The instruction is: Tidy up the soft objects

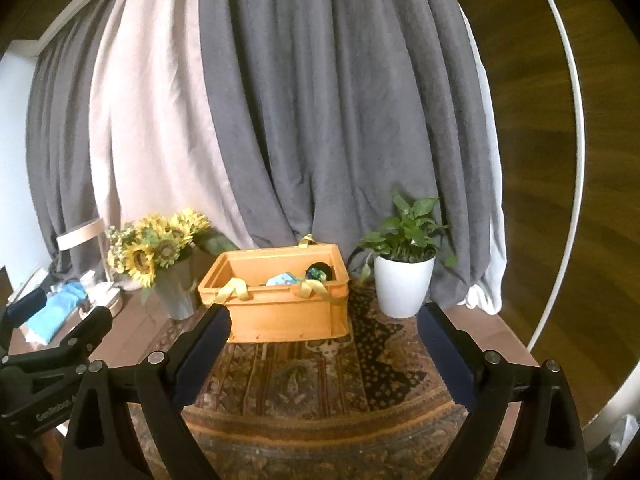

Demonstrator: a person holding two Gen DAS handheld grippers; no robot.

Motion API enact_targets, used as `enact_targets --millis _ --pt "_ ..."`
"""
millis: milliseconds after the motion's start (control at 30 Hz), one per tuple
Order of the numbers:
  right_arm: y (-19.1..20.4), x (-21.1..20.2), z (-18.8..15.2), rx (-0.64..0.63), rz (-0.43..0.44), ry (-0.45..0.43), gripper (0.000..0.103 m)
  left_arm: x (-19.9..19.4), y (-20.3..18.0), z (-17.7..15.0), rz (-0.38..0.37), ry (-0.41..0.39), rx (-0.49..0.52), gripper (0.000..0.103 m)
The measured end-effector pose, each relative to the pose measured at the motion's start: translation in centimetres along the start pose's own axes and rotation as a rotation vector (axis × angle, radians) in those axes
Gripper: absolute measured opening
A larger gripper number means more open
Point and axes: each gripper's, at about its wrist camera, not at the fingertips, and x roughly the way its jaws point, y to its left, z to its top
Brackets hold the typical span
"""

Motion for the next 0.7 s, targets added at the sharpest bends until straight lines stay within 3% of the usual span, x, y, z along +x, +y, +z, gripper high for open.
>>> enact_targets --millis 700 --pt "-1.5 -9.2 -3.7 0.008 0.022 -0.006 0.095 -9.8 -0.8 -3.3 -0.023 -0.030 0.010 0.103"
